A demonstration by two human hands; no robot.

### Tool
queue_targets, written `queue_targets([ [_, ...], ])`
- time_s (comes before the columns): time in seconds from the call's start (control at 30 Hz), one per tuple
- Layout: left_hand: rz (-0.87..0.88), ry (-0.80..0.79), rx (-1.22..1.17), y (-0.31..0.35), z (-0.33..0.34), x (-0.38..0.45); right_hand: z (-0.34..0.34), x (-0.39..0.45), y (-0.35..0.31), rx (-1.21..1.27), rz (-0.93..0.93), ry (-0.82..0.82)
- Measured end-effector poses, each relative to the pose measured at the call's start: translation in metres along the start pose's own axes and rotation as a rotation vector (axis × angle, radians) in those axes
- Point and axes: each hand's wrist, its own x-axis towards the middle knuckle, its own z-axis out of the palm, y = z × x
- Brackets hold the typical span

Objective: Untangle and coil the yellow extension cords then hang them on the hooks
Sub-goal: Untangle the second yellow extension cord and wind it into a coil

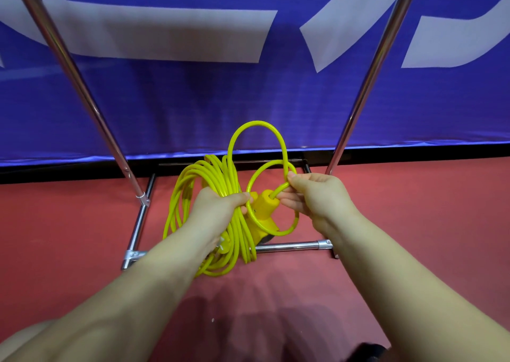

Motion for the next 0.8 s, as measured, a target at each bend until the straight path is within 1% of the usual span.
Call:
queue_targets([
  [0.1, -0.008, -0.017, 0.017, 0.000, -0.002, 0.001, -0.001, -0.001, -0.006, 0.129, 0.123, -0.020],
  [0.2, 0.006, -0.019, 0.055, 0.001, -0.007, 0.004, -0.003, 0.000, -0.010, 0.173, 0.216, -0.038],
  [0.3, 0.037, -0.023, 0.078, 0.006, -0.014, 0.007, -0.009, 0.006, -0.013, 0.159, 0.216, -0.054],
  [0.47, 0.076, -0.072, 0.102, 0.009, -0.015, 0.008, -0.018, 0.011, -0.017, 0.120, 0.240, -0.120],
  [0.8, 0.024, -0.096, 0.144, 0.005, -0.010, 0.012, -0.028, 0.014, -0.025, 0.121, 0.249, -0.179],
])
